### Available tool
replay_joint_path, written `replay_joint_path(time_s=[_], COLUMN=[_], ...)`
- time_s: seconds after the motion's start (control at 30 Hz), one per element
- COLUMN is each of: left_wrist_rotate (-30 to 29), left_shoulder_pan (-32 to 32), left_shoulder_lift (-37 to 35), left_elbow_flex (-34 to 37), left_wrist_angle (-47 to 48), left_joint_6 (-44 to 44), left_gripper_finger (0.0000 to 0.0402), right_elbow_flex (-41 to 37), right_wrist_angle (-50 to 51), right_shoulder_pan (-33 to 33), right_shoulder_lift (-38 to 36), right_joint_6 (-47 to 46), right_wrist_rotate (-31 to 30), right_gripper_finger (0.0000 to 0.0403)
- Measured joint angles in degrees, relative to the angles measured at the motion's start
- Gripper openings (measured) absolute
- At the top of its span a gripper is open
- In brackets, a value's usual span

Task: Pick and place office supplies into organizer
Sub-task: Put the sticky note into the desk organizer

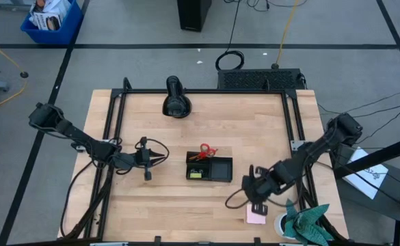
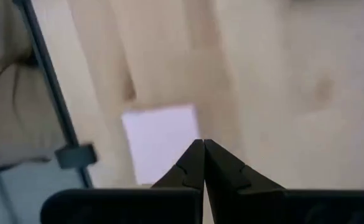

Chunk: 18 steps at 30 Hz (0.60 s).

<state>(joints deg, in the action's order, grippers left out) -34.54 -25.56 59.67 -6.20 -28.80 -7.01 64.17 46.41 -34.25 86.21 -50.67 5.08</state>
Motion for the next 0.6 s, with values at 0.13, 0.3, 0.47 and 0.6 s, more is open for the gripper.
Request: replay_joint_path(time_s=[0.13, 0.3, 0.47, 0.6], left_wrist_rotate=[0.00, 0.00, -0.02, 0.00], left_shoulder_pan=[0.00, 0.00, 0.00, -0.02], left_shoulder_lift=[-0.01, 0.00, -0.01, -0.01], left_elbow_flex=[0.00, 0.00, 0.00, 0.01], left_wrist_angle=[0.02, 0.02, 0.07, 0.16], left_joint_6=[0.00, 0.02, -0.22, -0.22], left_gripper_finger=[0.0037, 0.0037, 0.0037, 0.0037], right_elbow_flex=[-1.75, -1.84, -1.84, -1.84], right_wrist_angle=[-4.72, -4.05, -2.21, -2.07], right_shoulder_pan=[-1.69, -3.11, -4.65, -5.48], right_shoulder_lift=[2.70, 4.29, 4.29, 4.42], right_joint_6=[-3.33, -9.43, -16.08, -19.71], right_wrist_rotate=[6.17, 8.75, 13.04, 14.53], right_gripper_finger=[0.0000, 0.0000, 0.0000, 0.0000])
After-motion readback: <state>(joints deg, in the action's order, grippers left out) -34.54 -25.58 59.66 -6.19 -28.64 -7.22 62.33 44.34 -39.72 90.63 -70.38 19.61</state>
